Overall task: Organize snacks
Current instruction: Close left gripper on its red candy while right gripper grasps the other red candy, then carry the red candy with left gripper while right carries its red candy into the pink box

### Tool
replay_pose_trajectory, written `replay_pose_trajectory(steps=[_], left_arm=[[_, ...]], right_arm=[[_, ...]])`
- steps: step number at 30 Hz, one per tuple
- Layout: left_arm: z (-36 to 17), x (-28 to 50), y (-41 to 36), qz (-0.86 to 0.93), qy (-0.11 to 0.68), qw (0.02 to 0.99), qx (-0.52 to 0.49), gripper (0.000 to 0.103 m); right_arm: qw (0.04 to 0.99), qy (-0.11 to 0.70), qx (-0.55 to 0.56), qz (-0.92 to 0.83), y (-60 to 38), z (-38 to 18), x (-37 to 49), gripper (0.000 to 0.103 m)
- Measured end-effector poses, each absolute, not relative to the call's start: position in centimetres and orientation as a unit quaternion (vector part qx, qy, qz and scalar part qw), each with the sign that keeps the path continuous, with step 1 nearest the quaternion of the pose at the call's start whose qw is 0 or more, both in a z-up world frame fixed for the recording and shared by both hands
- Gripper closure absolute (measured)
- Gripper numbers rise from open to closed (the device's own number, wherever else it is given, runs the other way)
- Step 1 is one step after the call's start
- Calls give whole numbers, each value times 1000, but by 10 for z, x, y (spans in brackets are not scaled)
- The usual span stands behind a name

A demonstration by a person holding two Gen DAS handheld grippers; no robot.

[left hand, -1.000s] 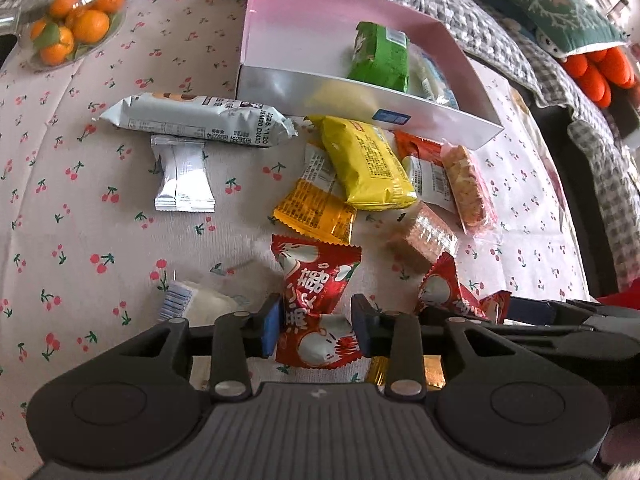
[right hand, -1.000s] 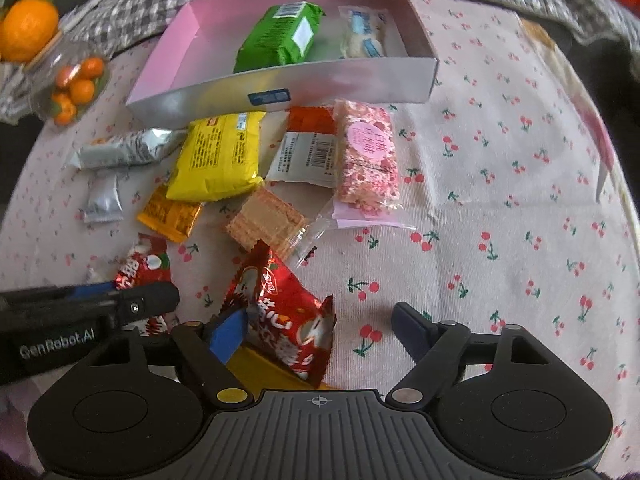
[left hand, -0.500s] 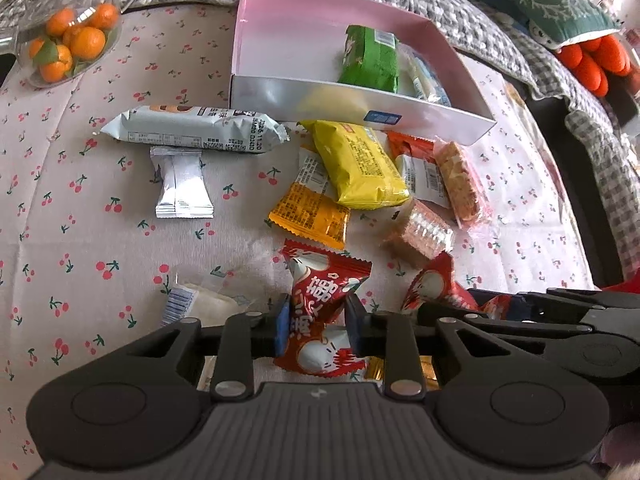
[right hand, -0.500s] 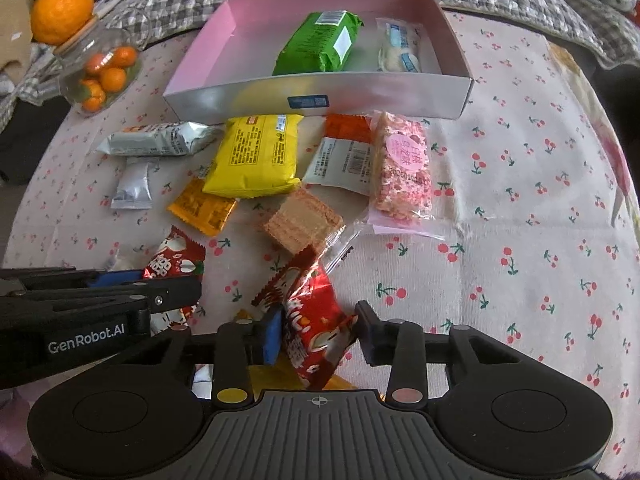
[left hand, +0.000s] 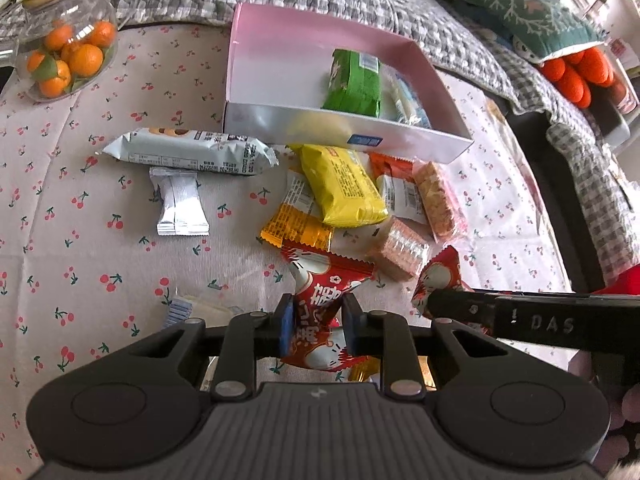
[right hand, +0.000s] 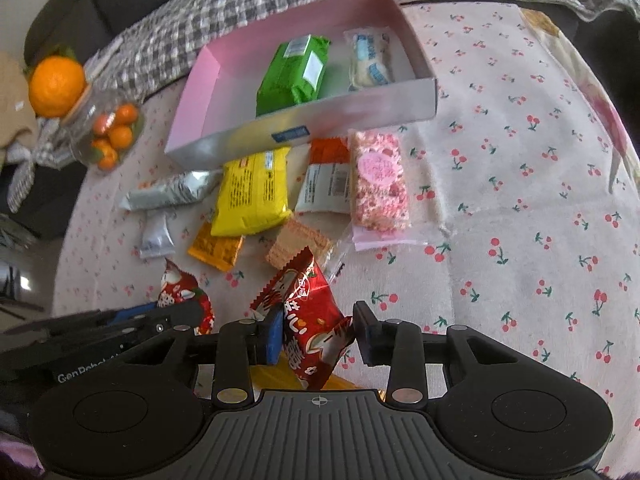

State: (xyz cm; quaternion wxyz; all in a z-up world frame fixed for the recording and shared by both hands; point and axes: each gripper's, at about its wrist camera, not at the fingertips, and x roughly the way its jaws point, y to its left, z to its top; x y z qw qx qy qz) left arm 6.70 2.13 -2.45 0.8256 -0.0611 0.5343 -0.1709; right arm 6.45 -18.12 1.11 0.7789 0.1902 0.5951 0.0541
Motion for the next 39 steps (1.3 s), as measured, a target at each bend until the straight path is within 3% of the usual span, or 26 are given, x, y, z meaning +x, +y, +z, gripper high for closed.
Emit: replay_pose_trajectory(steps=[21, 39], left_arm=[[21, 114, 28, -140, 458, 874, -87, 81], [-2, 179, 9, -113, 390, 911, -80, 81]], right_arm=[[794, 515, 323, 10, -232, 32, 121, 68], [825, 422, 375, -18, -247, -5, 170, 68]])
